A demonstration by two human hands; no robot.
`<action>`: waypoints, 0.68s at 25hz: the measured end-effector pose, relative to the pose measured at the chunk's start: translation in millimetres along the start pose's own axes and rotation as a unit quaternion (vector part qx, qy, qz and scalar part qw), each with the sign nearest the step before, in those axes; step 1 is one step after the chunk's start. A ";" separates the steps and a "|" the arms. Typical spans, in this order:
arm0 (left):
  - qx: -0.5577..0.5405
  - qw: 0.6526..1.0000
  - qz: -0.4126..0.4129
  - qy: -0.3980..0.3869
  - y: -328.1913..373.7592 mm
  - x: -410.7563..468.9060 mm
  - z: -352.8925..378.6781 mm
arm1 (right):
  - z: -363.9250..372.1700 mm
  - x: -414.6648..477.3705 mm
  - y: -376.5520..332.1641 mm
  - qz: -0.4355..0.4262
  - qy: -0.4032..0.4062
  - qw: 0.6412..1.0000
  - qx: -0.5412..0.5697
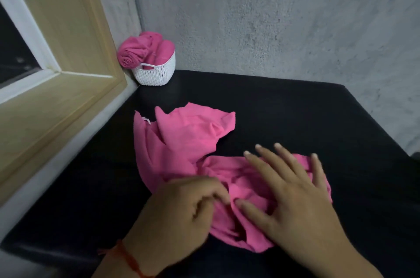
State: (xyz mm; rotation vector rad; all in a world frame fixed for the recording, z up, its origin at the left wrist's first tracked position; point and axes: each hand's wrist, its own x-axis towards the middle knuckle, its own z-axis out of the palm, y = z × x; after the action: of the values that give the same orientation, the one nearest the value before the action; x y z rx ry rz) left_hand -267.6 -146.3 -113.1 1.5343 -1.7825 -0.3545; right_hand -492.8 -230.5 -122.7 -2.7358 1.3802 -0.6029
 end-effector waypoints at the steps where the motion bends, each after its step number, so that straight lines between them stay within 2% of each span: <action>1: 0.030 0.996 -0.026 0.084 -7.7 1.0 -4.7 | 3.4 0.2 -0.1 -0.002 -0.054 0.998 -0.013; 2: 0.080 0.985 -0.058 0.141 -17.5 2.3 -8.6 | 8.7 -0.1 3.2 -0.001 -0.080 0.997 -0.024; 3: 0.125 0.974 -0.108 0.156 -26.4 3.8 -11.9 | 13.2 -0.2 7.5 0.002 -0.076 0.997 -0.025; 5: 0.145 0.958 -0.216 0.118 -45.7 3.4 -16.7 | 18.5 0.6 16.2 0.007 0.007 1.000 0.017; 7: 0.100 0.949 -0.280 0.100 -59.3 -0.5 -19.5 | 17.1 2.1 21.9 0.041 0.096 0.991 0.085; 10: 0.044 0.954 -0.297 0.015 -74.7 -7.5 -25.1 | 8.4 3.2 33.5 0.177 0.136 0.962 0.159; 12: 0.045 0.955 -0.292 -0.037 -80.8 -10.6 -28.0 | 2.2 3.8 48.0 0.272 0.183 0.925 0.192; 15: 0.080 0.953 -0.288 -0.047 -87.7 -11.5 -26.7 | -9.5 5.3 66.8 0.381 0.246 0.851 0.265; 17: 0.078 0.953 -0.291 -0.033 -85.7 -11.2 -24.9 | -13.0 6.0 63.9 0.401 0.234 0.843 0.271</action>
State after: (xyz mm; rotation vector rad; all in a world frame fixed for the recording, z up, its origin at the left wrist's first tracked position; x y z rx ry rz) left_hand -188.0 -150.5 -154.7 2.1763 -1.3978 -0.5610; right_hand -543.3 -272.1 -120.6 -1.4218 1.8642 -1.3396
